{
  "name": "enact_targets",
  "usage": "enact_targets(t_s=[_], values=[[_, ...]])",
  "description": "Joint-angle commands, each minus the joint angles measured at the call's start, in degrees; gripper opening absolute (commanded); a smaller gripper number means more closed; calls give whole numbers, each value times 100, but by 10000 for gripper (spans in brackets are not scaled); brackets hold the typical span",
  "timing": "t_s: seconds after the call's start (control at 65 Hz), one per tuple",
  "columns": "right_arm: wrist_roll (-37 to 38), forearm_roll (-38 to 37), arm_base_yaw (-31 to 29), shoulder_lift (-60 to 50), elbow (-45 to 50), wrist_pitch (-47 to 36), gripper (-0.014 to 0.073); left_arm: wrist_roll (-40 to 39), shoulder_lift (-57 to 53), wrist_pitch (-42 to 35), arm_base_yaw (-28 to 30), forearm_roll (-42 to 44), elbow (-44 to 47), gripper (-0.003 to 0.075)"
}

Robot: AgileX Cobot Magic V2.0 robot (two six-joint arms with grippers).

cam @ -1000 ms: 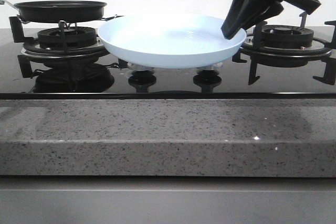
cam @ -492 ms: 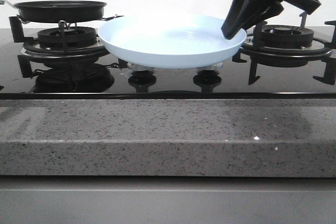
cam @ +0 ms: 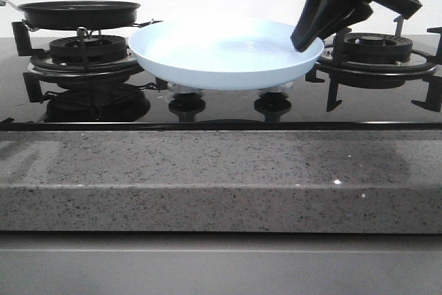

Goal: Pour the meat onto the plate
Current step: 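Lift the pan with the left gripper up over the plate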

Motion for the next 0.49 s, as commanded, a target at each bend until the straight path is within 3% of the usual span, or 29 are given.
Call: enact_targets(t_s=[0.0, 0.062, 0.338, 0.477], values=[[-47, 215, -2, -295, -148, -211, -68, 17, -230, 259, -52, -357, -223, 337], [-47, 215, -2, -295, -148, -211, -68, 17, -230, 259, -52, -357, -233, 301], [-47, 215, -2, -295, -148, -216, -68, 17, -230, 259, -52, -325, -233, -18], [-47, 215, -2, -295, -148, -216, -68, 17, -230, 281, -52, -325, -233, -20]])
